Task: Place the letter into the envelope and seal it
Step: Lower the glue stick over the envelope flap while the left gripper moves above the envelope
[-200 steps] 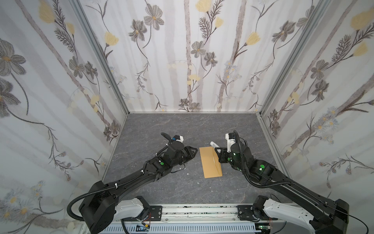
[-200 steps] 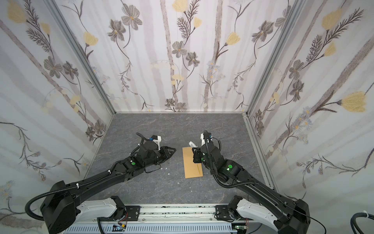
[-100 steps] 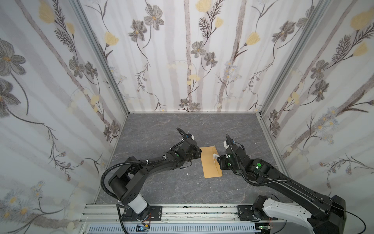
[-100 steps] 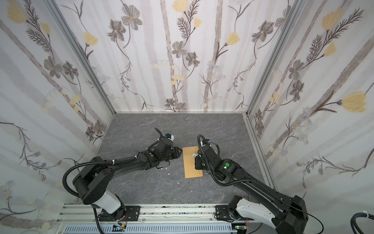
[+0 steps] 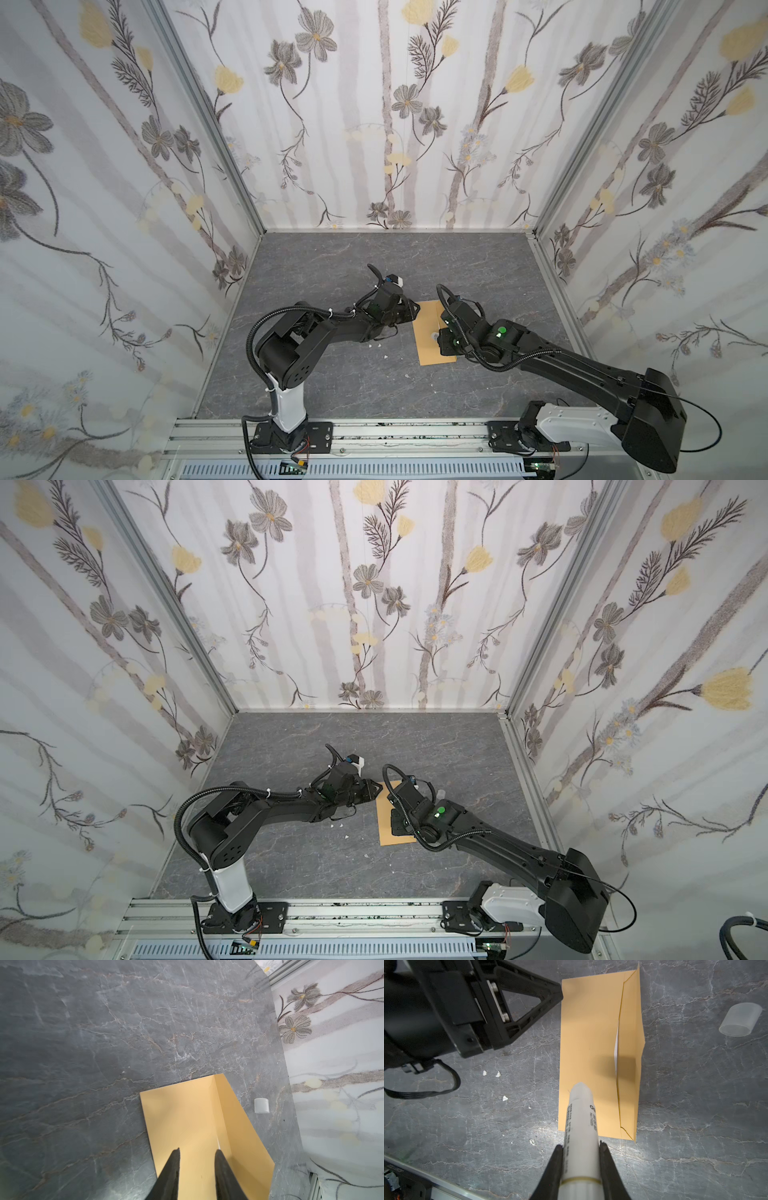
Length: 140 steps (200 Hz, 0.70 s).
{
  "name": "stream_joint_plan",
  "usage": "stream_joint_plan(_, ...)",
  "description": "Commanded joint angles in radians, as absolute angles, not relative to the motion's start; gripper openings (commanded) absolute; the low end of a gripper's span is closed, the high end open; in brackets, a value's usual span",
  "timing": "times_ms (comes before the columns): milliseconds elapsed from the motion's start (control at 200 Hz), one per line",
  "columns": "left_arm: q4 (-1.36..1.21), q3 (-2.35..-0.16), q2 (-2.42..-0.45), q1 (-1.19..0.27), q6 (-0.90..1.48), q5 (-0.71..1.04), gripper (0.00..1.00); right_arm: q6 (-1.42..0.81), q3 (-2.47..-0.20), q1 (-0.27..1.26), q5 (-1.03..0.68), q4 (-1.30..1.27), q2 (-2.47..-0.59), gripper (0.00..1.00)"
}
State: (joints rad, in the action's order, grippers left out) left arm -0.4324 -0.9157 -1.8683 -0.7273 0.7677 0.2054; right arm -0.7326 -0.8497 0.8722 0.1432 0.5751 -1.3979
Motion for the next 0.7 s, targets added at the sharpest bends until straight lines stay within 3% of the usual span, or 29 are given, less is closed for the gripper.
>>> stream_joint_plan(0,-0.509,-0.940,-1.902,-0.723,0.780,0.244,0.30,-0.745,-0.865,0.863,0.157,0.545,-1.435,0.00)
stream_joint_plan(695,-0.550,-0.988,-2.020,-0.722,0.795,0.298,0.29,-0.683,-0.983,0.778,0.177,0.561,-1.664,0.00)
